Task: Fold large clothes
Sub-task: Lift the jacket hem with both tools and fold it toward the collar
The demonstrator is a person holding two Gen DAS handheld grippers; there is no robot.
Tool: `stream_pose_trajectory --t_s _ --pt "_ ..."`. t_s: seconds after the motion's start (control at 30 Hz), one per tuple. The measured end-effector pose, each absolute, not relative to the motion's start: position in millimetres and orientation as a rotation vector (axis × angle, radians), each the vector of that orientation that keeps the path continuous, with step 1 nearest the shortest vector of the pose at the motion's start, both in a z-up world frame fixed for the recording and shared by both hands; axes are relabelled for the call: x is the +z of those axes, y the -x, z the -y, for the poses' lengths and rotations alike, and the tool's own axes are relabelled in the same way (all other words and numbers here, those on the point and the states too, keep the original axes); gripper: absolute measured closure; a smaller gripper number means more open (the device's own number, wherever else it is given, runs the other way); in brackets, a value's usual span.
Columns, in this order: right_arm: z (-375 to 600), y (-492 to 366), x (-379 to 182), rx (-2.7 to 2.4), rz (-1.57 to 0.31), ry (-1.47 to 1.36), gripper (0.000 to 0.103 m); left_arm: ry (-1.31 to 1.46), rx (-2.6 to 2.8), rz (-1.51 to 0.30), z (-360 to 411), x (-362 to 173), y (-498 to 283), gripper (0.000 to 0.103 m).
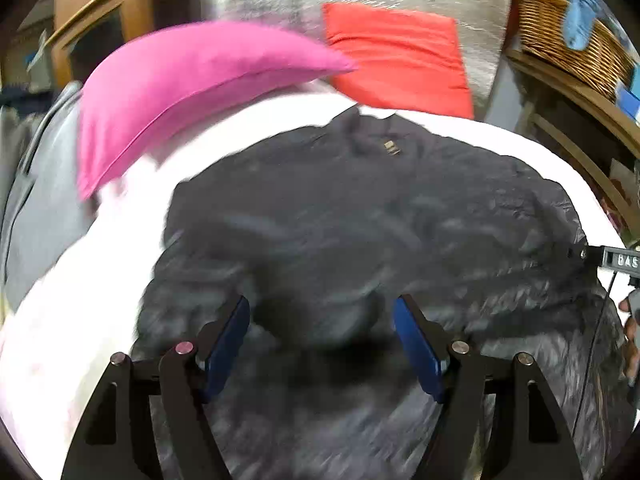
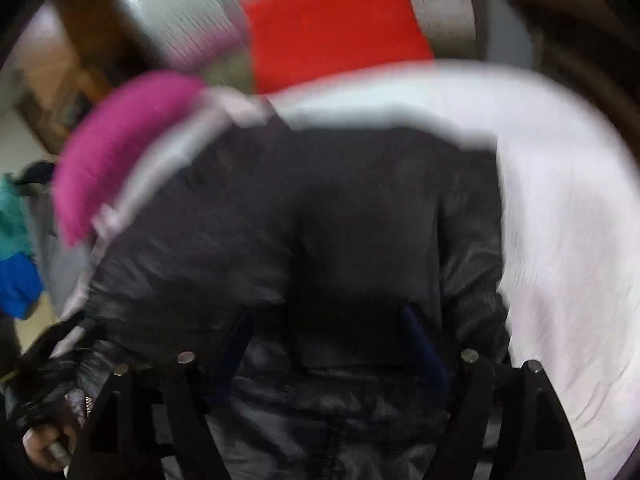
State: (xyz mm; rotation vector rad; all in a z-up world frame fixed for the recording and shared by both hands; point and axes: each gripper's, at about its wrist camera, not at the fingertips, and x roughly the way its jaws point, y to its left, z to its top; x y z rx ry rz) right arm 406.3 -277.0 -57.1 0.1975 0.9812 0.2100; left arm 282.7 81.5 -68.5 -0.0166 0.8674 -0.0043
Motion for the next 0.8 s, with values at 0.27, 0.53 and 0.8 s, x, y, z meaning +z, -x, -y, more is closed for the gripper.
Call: stream_pose_trajectory --t_s 0.27,0.53,0.8 --pt "283.0 -300.8 -8.1 0.307 -0.836 -0.222 0.021 0.180 0.099 -0.856 -184.9 -61.9 -176.1 0.027" --pt "342.3 -121.9 -47.9 0.188 -0.897 -0.391 0.020 0.313 0.156 -0.932 -229.8 -96.4 -29.2 0.024" --pt "370.9 -7.3 -32.0 0.061 -0.759 -0.363 0.020 0.274 0.185 -0.917 -214.7 -97.6 32.3 0.024"
